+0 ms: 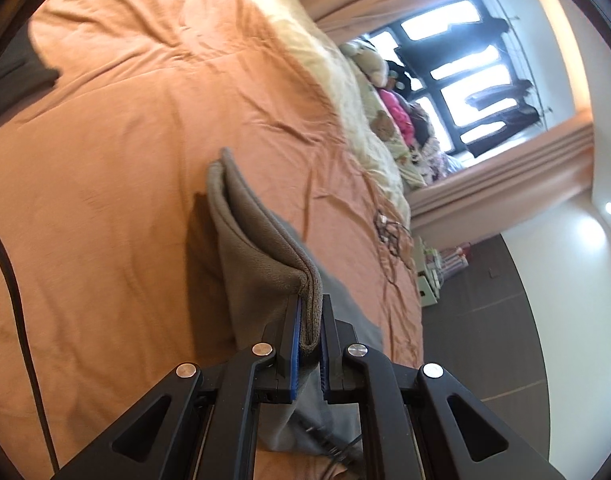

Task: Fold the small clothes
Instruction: 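Lift the held edge with the left tool and fold it toward the right tool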

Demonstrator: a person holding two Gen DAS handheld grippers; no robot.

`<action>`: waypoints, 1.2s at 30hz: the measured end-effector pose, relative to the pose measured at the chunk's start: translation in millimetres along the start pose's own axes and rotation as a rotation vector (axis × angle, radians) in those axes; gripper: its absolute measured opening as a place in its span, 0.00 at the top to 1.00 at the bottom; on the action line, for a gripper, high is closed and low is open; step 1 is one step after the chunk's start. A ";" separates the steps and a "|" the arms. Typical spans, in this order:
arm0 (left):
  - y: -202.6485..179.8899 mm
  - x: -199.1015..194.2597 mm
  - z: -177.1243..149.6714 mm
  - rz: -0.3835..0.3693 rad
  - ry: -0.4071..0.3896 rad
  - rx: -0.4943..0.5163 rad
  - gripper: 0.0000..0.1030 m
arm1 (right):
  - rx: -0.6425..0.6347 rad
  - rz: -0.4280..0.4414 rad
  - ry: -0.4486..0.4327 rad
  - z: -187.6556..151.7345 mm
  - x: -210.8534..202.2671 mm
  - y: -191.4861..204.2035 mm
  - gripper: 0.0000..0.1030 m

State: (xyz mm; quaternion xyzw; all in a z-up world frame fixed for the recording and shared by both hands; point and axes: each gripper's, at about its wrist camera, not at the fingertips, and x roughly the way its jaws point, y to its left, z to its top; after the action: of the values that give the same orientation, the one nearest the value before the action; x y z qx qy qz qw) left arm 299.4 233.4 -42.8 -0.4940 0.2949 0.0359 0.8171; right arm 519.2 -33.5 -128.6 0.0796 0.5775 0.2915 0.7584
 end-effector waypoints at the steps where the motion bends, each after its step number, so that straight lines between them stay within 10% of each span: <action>1: -7.1 2.3 0.8 -0.009 0.004 0.009 0.93 | 0.008 0.012 0.005 -3.4 -0.1 -1.1 0.98; 25: -157.5 103.8 -68.3 -0.184 0.318 0.258 0.93 | 0.129 0.134 -0.023 -44.7 -8.2 -44.9 0.99; 36: -195.3 164.5 -133.9 -0.166 0.505 0.402 0.93 | 0.243 0.156 -0.196 -88.4 -121.6 -123.1 0.97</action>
State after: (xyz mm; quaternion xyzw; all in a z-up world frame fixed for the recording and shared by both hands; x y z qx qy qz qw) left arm 443.4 -15.3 -19.6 -0.3384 0.4481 -0.2131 0.7996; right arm 461.0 -218.1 -112.3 0.2431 0.5241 0.2682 0.7709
